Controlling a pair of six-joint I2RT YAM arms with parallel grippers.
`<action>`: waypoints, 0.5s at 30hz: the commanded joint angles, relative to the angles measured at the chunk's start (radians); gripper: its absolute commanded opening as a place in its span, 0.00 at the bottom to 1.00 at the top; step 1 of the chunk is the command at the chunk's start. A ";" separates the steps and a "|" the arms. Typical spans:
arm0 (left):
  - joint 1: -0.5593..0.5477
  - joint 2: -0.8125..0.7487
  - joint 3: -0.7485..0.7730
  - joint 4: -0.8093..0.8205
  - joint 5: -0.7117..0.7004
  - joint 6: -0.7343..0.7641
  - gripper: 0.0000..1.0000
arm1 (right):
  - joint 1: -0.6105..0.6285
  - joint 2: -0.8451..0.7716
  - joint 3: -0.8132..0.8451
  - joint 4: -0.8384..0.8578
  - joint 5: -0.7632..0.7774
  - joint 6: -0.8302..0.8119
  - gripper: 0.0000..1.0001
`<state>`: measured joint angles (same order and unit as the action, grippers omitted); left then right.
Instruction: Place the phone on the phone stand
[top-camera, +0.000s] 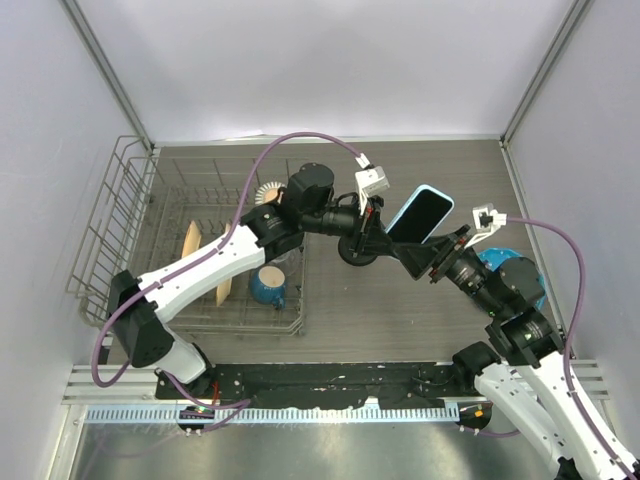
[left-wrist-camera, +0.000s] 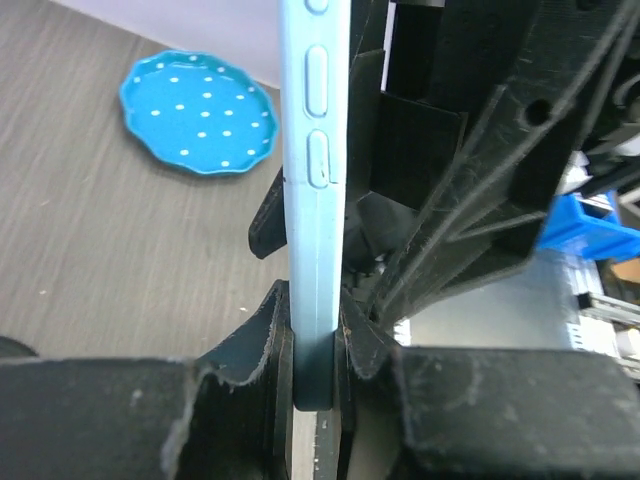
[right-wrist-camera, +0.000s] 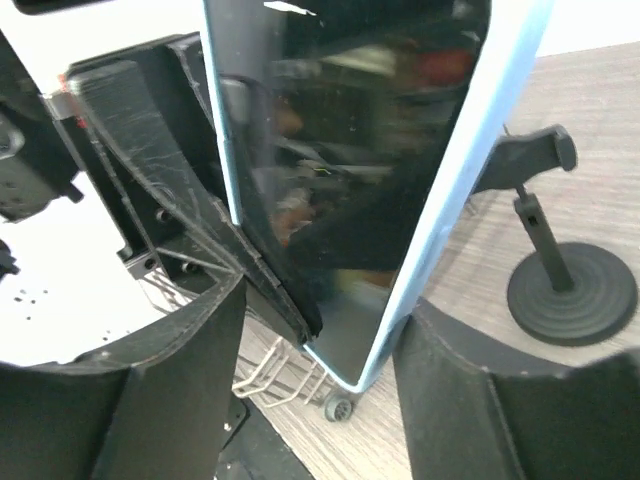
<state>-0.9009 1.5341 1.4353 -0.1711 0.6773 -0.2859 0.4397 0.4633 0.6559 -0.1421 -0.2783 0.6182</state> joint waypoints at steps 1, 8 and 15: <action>0.002 -0.046 0.011 0.202 0.149 -0.064 0.00 | 0.004 -0.057 -0.025 0.136 -0.048 -0.008 0.55; 0.003 -0.028 0.001 0.303 0.260 -0.145 0.00 | 0.005 -0.118 -0.071 0.226 -0.007 0.034 0.52; 0.003 -0.003 0.001 0.360 0.334 -0.211 0.00 | 0.007 -0.137 -0.082 0.268 0.017 0.057 0.50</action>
<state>-0.8890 1.5394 1.4212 0.0395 0.8936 -0.4423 0.4446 0.3424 0.5838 0.0582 -0.3065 0.6617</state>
